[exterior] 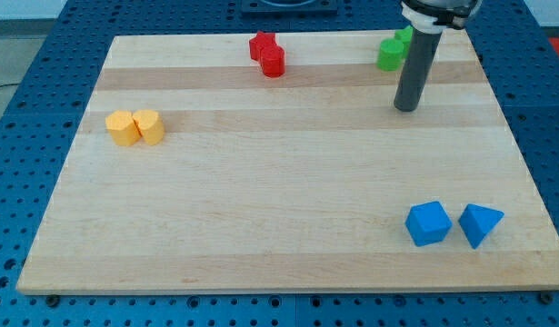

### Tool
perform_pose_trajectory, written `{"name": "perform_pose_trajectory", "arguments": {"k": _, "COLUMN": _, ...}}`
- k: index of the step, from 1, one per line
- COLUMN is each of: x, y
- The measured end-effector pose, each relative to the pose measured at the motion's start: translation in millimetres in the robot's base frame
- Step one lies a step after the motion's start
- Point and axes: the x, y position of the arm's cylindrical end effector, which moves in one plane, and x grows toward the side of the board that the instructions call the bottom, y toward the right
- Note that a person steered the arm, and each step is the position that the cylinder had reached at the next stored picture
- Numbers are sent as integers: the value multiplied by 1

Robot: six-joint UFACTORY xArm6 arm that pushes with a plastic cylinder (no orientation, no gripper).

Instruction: Move the green star above the blue cube

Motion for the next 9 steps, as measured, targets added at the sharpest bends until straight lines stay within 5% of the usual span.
{"name": "perform_pose_trajectory", "arguments": {"k": 1, "x": -10, "y": 20}}
{"name": "perform_pose_trajectory", "arguments": {"k": 4, "x": -155, "y": 88}}
{"name": "perform_pose_trajectory", "arguments": {"k": 6, "x": -130, "y": -13}}
{"name": "perform_pose_trajectory", "arguments": {"k": 9, "x": -88, "y": -54}}
